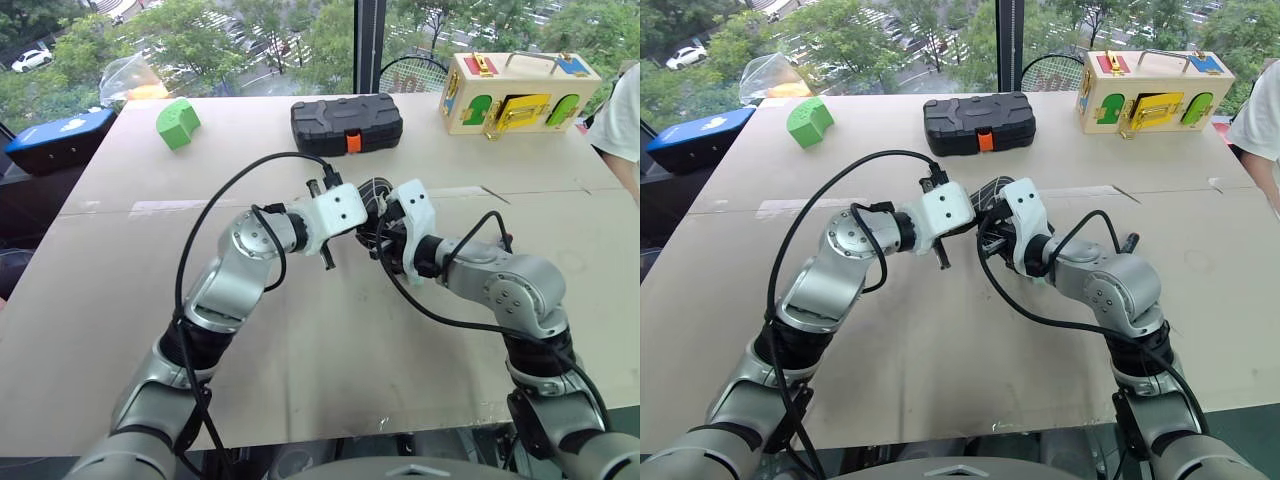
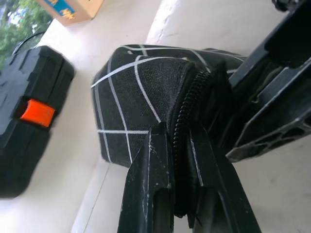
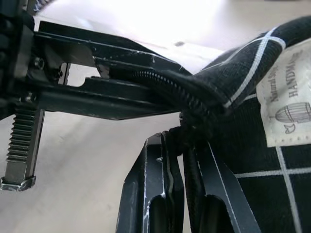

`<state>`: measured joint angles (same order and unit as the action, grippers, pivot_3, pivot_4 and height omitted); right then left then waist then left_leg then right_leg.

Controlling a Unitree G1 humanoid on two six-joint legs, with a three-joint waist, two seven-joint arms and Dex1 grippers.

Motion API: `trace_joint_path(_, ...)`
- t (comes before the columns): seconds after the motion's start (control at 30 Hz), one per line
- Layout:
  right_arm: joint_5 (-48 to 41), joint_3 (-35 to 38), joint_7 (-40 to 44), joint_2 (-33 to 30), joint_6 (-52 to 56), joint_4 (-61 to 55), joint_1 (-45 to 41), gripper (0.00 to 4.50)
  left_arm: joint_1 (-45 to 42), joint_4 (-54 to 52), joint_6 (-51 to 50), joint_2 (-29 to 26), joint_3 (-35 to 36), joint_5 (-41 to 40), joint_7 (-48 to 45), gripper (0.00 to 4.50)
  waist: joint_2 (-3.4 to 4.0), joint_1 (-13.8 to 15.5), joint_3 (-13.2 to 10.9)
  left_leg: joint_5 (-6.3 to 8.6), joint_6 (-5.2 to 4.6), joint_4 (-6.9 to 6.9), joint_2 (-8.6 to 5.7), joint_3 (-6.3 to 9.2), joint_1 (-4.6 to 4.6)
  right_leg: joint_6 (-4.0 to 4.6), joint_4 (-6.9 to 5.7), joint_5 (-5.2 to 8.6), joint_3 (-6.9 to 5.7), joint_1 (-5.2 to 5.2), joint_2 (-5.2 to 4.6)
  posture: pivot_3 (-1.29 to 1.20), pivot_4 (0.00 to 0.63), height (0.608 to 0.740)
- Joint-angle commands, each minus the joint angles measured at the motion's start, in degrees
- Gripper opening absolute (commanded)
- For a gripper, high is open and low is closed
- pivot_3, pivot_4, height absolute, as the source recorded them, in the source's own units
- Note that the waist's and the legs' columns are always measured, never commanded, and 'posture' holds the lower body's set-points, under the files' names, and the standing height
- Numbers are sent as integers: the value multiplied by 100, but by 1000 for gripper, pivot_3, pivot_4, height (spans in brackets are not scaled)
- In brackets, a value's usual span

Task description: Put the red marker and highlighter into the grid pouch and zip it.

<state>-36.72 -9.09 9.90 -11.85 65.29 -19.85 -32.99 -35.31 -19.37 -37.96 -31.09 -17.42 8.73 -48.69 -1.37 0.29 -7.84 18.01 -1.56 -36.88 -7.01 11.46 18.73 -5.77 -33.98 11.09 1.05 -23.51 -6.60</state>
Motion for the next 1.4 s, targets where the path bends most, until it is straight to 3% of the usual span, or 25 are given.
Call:
trace_joint_path(0.03, -98, 209, 218, -99, -5, -346, -58, 99, -93, -292, -159, -398, 221, -149, -233, 0, 1, -7, 0, 0, 0, 0, 0, 0, 0, 0, 0, 0, 0, -1, 0, 0, 150, 740)
trace_joint_path(0.23, -85, 540, 178, -498, 327, -706, 247, 99, 99, -370, -7, -1038, 285, -211, -431, 0, 2, 39, -1, 0, 0, 0, -1, 0, 2, 1, 2, 0, 0, -1, 0, 0, 150, 740)
trace_joint_path(0.77, 183, 494, 105, -492, 461, -741, 258, 99, 798, -658, -87, -1776, -67, -572, -1212, 0, 2, 36, -1, 0, 0, 0, 1, -3, 3, 3, -1, -2, 2, -4, 1, 0, 150, 740)
trace_joint_path(1.17, 80, 291, 324, -693, 751, -1177, 533, 99, 1147, -336, 460, -1676, -174, -616, -1102, 0, 2, 42, -1, 0, 0, 0, 2, -4, 3, 4, 0, -2, 3, -3, 0, 0, 150, 740)
trace_joint_path(1.4, -17, 25, 513, -720, 869, -1534, 554, 99, 1158, -330, 176, -1485, -167, -762, -1110, 0, 1, 42, 0, 1, 0, 0, 2, -3, 3, 4, 0, -2, 2, -3, 1, 0, 150, 740)
